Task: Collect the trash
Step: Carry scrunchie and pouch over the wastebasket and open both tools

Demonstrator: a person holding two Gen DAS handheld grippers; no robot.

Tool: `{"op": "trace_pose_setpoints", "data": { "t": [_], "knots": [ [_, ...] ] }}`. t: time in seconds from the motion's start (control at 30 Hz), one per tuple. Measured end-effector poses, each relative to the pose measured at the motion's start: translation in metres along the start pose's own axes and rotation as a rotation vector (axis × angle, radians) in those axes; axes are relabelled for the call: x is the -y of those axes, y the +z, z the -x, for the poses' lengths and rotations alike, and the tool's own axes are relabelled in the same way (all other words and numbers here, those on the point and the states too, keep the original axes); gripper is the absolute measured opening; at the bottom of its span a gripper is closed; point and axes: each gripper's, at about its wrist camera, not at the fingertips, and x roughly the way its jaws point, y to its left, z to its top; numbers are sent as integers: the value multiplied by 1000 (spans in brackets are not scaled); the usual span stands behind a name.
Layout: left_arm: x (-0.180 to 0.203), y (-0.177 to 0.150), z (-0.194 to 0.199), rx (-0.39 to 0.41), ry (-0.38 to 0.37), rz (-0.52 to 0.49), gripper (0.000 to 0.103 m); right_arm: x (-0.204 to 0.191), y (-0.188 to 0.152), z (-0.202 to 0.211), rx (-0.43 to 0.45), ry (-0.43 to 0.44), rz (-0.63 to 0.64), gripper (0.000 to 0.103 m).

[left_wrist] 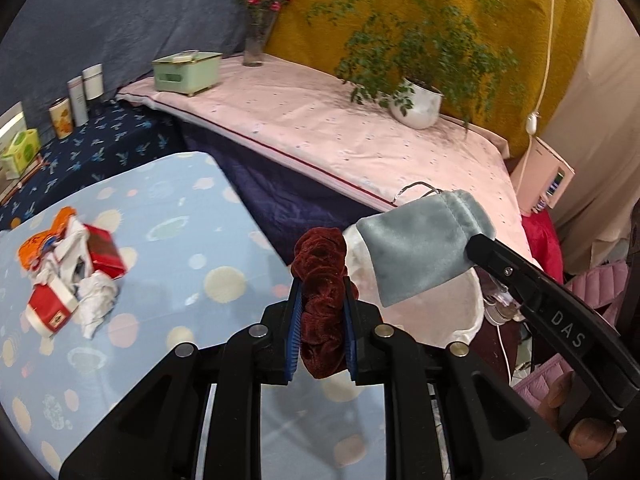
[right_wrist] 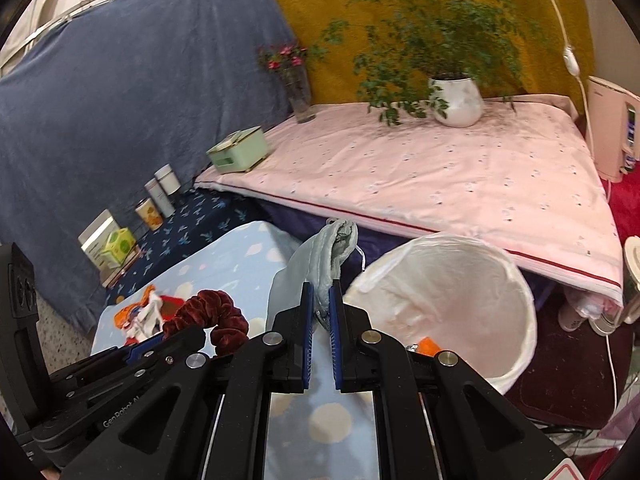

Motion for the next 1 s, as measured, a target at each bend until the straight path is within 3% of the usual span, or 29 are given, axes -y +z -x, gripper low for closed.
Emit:
{"op": "trace_pose_setpoints", "data": {
  "t": [0.33, 0.67, 0.7, 0.77, 0.83, 1.0],
  "knots": [
    [56, 8, -35, -39, -65, -89, 17, 53, 8, -5, 5, -59, -55, 8],
    [79, 8, -68, -98, -110, -96, 20, 80, 6, -19, -20, -79, -84, 9],
    [81, 8, -70, -100, -108, -95, 23, 81, 6, -21, -24, -82, -84, 10],
    [81, 9, -72, -94, -101, -88, 54, 82, 6, -24, -32, -103, -82, 15],
    [79, 11, -73, -74, -72, -75, 62, 86, 6, -26, -30, -132, -89, 19],
    [68, 14, -74, -77, -63, -52, 63, 88, 5, -24, -23, -134, -97, 20]
  ]
}}
